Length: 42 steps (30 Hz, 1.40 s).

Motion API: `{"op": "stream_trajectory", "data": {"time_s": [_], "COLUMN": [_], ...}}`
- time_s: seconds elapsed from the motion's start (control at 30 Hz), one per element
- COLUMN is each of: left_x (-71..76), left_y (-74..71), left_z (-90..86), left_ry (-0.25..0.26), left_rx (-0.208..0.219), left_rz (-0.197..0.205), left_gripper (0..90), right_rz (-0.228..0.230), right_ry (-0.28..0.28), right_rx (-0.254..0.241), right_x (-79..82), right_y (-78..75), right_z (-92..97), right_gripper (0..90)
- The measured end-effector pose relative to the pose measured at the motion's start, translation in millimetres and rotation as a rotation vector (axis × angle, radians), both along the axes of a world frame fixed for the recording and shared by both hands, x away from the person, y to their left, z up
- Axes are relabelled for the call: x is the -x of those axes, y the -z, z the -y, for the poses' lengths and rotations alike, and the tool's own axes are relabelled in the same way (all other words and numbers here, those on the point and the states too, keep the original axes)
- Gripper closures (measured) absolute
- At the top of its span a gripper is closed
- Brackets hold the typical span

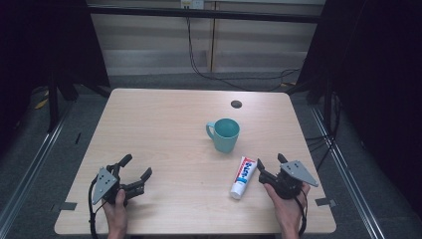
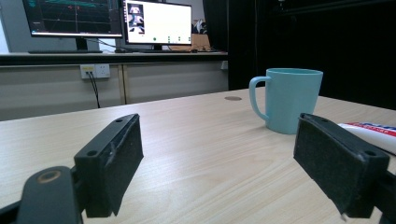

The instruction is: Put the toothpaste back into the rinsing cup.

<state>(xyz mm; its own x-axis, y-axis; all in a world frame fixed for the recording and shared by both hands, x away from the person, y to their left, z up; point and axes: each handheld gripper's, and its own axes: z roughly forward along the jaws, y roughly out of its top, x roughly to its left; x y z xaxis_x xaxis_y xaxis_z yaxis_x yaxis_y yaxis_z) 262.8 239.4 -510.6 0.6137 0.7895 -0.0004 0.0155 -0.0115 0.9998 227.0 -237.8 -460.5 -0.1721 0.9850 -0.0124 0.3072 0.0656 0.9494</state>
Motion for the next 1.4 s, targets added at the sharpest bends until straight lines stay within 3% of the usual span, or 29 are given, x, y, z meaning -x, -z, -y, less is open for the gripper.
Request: {"op": "stream_trajectory", "data": {"time_s": [0.23, 0.33, 0.43, 0.57, 0.6, 0.63, 0.67, 0.7, 0.8, 0.83, 0.97, 1.1, 1.2, 1.4], "left_x": [0.0, 0.3, 0.6, 0.4, 0.4, 0.4, 0.4, 0.2, 0.3, 0.5, 0.4, 0.1, 0.0, 0.0], "left_y": [0.0, 0.1, 0.1, 0.0, 0.0, 0.0, 0.0, 0.0, 0.1, 0.1, 0.1, 0.0, 0.0, 0.0], "left_z": [0.0, 0.4, 0.2, -0.1, -0.3, -0.3, -0.3, -0.1, 0.2, 0.0, 0.1, -0.2, -0.1, -0.1], "left_ry": [0.000, -0.001, -0.007, -0.012, -0.013, -0.012, -0.012, 0.001, -0.001, -0.008, -0.002, 0.001, 0.000, 0.000], "left_rx": [0.000, 0.007, 0.008, 0.005, 0.006, 0.006, 0.006, 0.001, 0.006, 0.005, 0.005, -0.001, 0.000, 0.000], "left_rz": [0.000, -0.004, -0.005, -0.003, -0.002, -0.002, -0.002, -0.002, -0.005, -0.003, -0.004, -0.001, 0.000, 0.000], "left_gripper": [15.5, 15.5, 15.6, 15.5, 15.5, 15.5, 15.5, 15.6, 15.5, 15.5, 15.5, 15.6, 15.5, 15.6], "right_rz": [-0.095, -0.131, -0.196, -0.242, -0.261, -0.318, -0.318, -0.362, -0.442, -0.459, -0.492, -0.582, -0.595, -0.699], "right_ry": [-0.035, -0.032, -0.037, -0.027, -0.038, -0.031, -0.031, -0.037, -0.074, -0.080, -0.059, -0.067, -0.082, -0.080], "right_rx": [-0.009, 0.023, -0.001, 0.002, -0.016, -0.025, -0.025, -0.038, -0.127, -0.134, -0.140, -0.153, -0.147, -0.160], "right_x": [-6.9, -10.1, -16.1, -21.4, -23.7, -28.8, -28.8, -33.7, -42.8, -45.4, -50.6, -54.3, -55.6, -66.8], "right_y": [-14.7, -16.5, -15.8, -17.4, -18.8, -22.7, -22.7, -26.1, -27.3, -27.3, -28.8, -30.3, -32.3, -31.1], "right_z": [-2.9, -6.0, -7.0, -8.5, -8.6, -9.7, -9.7, -11.6, -12.6, -12.9, -15.2, -18.8, -21.1, -23.7], "right_gripper": [21.4, 20.6, 19.7, 19.8, 19.8, 20.3, 20.3, 20.9, 22.1, 22.4, 26.7, 28.0, 30.0, 31.0]}}
